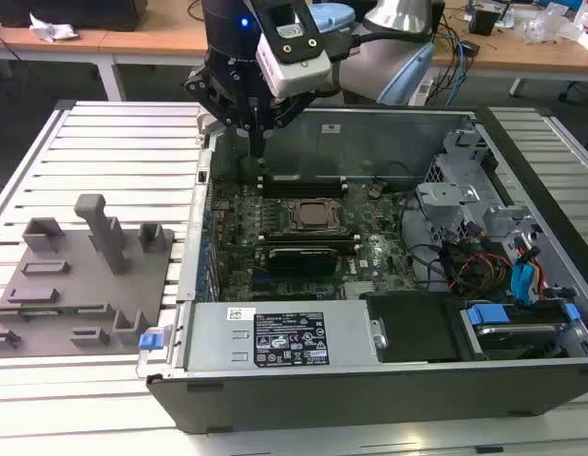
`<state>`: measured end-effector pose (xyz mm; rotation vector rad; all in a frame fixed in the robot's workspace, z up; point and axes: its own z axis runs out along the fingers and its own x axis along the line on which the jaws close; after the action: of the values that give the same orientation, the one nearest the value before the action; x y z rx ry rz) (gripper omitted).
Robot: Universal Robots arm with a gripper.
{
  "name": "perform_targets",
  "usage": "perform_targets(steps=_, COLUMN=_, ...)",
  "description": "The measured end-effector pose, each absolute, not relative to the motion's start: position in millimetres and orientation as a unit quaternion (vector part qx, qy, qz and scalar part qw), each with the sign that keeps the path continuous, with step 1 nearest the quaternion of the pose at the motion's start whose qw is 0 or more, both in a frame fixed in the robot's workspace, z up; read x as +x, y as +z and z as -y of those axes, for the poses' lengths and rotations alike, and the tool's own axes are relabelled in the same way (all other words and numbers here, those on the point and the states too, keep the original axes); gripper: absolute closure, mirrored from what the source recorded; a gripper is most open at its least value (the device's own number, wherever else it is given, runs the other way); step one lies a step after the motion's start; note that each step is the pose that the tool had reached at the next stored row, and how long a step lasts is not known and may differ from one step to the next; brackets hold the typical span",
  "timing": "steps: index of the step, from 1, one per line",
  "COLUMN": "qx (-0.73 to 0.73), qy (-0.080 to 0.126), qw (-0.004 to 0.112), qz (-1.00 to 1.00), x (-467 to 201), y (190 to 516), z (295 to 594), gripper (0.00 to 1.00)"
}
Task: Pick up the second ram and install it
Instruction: 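Reach for the second ram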
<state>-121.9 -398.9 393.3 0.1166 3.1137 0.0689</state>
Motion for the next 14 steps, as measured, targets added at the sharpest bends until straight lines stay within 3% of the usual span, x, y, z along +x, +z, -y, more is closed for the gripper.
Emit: perform_targets(steps=14, qx=0.037, qy=0.022, qw=0.013, qz=-0.999, x=-182, y=393, z=399, gripper=0.89)
